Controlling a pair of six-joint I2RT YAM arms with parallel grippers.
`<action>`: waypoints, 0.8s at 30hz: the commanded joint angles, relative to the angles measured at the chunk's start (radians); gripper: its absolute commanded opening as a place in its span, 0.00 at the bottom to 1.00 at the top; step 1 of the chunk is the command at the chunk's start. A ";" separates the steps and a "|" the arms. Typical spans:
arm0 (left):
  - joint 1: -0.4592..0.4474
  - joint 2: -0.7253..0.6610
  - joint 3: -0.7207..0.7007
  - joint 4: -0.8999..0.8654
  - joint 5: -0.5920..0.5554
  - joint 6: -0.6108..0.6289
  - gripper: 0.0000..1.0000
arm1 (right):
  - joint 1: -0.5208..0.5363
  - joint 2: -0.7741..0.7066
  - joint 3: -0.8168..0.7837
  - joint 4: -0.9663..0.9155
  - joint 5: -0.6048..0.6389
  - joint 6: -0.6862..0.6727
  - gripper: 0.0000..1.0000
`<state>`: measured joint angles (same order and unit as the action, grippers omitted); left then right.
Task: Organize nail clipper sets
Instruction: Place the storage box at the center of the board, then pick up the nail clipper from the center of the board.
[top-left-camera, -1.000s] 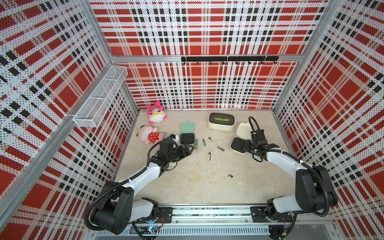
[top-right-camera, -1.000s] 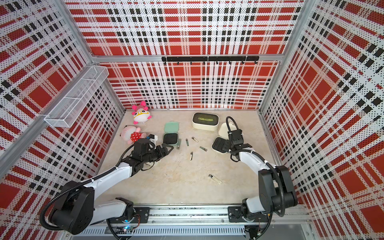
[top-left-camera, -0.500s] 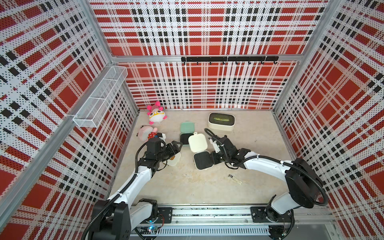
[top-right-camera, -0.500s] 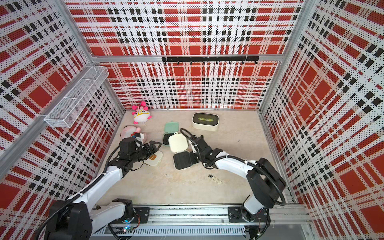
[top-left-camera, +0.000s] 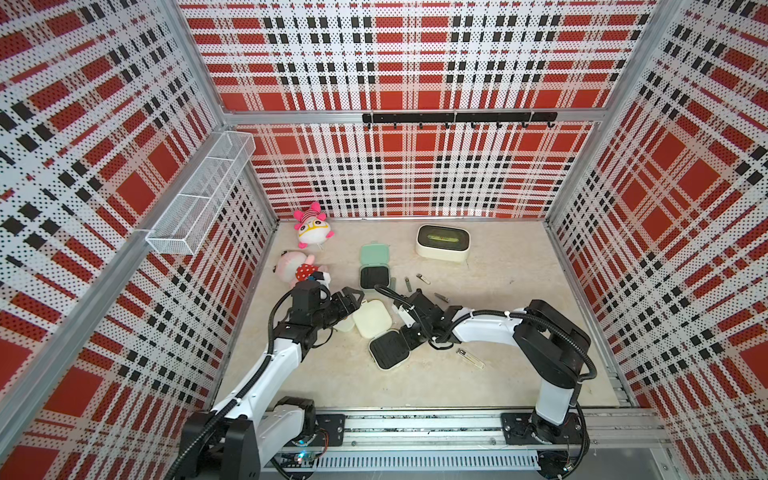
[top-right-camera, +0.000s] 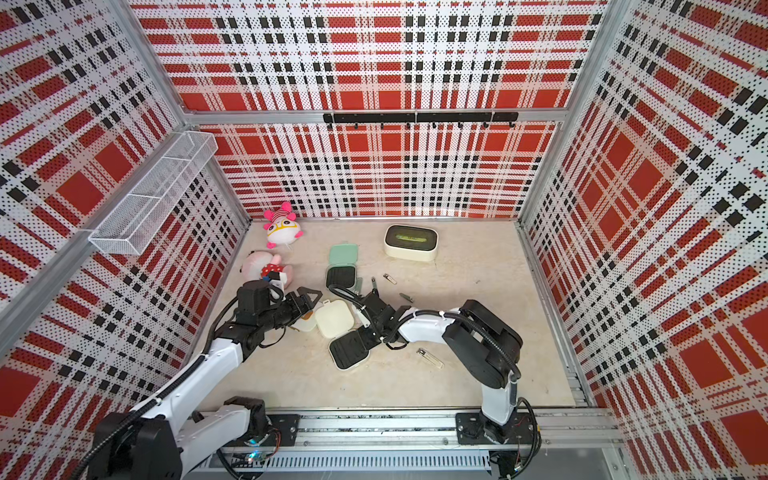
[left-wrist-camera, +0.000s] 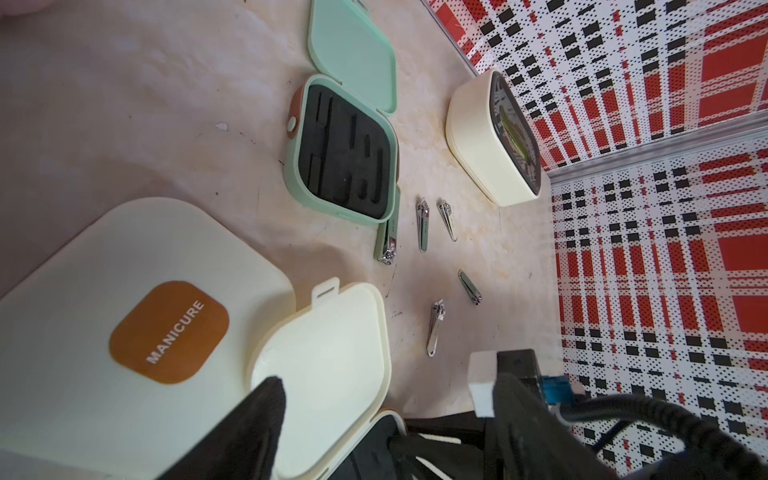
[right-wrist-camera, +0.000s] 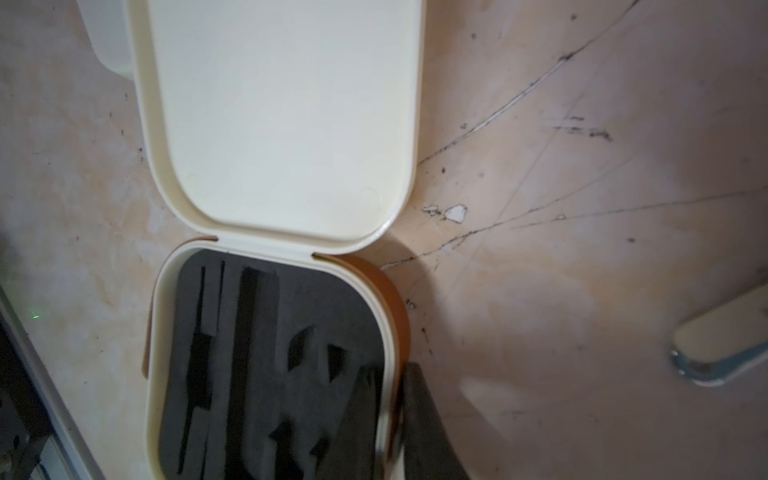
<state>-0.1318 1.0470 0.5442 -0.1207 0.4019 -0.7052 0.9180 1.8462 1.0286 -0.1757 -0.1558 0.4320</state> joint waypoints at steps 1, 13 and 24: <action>-0.010 -0.001 -0.009 -0.002 -0.011 0.015 0.83 | 0.001 -0.025 -0.014 -0.017 0.041 -0.023 0.20; -0.227 0.013 -0.055 0.043 -0.107 -0.065 0.83 | -0.007 -0.262 -0.138 -0.216 0.321 0.113 0.76; -0.341 -0.041 -0.153 0.064 -0.135 -0.139 0.83 | -0.061 -0.433 -0.381 -0.300 0.333 0.295 0.89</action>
<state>-0.4580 1.0317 0.3946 -0.0822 0.2852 -0.8223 0.8570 1.4338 0.6636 -0.4450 0.1711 0.6613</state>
